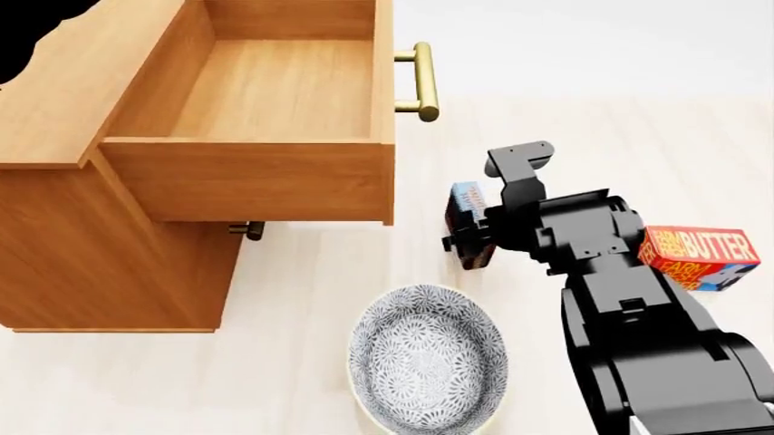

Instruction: Put the chocolate pudding in the top drawer of the cabinet and close it.

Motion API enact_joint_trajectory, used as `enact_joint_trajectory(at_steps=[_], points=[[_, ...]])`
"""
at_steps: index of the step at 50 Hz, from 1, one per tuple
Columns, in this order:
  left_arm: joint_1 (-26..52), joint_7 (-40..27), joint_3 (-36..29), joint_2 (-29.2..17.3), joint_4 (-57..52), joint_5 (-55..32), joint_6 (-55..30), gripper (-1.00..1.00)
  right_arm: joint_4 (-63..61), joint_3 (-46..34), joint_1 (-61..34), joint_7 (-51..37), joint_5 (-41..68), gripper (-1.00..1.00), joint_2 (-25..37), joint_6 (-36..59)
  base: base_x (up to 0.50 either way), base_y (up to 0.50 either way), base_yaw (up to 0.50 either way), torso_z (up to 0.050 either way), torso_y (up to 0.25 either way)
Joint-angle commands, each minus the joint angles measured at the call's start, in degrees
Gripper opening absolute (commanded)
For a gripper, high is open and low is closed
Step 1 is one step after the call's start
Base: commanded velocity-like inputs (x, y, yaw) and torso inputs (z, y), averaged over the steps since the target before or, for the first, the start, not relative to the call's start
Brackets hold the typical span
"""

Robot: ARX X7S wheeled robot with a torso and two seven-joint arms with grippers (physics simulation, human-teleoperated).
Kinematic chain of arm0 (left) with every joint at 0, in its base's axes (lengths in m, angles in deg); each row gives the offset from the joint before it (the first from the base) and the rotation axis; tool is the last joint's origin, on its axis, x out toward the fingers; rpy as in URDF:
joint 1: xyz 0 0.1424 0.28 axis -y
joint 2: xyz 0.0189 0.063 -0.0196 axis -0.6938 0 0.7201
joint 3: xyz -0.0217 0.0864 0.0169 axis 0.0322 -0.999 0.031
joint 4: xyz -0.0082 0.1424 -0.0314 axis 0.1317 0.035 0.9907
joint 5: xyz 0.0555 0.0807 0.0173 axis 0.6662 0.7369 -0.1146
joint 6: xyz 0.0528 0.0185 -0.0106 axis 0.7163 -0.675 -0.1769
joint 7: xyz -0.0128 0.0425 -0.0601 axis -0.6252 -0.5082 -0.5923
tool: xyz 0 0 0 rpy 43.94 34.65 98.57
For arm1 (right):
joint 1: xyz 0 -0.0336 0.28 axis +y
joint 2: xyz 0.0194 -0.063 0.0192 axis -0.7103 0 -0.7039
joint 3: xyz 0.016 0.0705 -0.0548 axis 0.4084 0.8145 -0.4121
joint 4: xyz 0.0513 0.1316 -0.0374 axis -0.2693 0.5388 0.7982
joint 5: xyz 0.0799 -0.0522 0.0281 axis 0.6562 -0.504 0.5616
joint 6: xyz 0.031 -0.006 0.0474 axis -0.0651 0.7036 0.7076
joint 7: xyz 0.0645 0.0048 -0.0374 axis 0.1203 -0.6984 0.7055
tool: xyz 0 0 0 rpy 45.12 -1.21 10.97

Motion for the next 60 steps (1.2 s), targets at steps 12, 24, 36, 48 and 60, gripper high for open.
enact_joint_trajectory(at_steps=[12,24,36,48,60], points=[[-0.2,-0.2,0.6,0.0,0.0,0.3,-0.1,1.00,0.3,-0.1,0.7,-0.4,-0.5,-1.00,-0.1,-0.5,0.00,0.00,0.00,0.000,0.000],[-0.2,-0.3,1.2,0.0,0.2,-0.6,-1.3,1.00,0.3,0.0,0.6,-0.5,-0.4,-1.00,-0.1,-0.4,0.00,0.00,0.00,0.000,0.154],[-0.3,-0.3,1.6,0.0,0.3,-0.7,-1.7,1.00,0.3,0.2,-0.1,-0.8,-0.4,-1.00,0.1,-0.5,0.00,0.00,0.00,0.000,0.250],[-0.4,-0.1,2.1,0.0,0.3,-0.8,-1.9,1.00,0.3,0.4,-2.7,-1.7,-0.5,-1.00,0.9,-0.1,0.00,0.00,0.00,0.000,0.250],[-0.5,-0.4,2.3,0.0,0.3,-0.7,-2.1,1.00,0.3,0.9,-9.1,-3.4,-0.4,-1.00,1.7,0.7,0.00,0.00,0.00,0.000,0.208]])
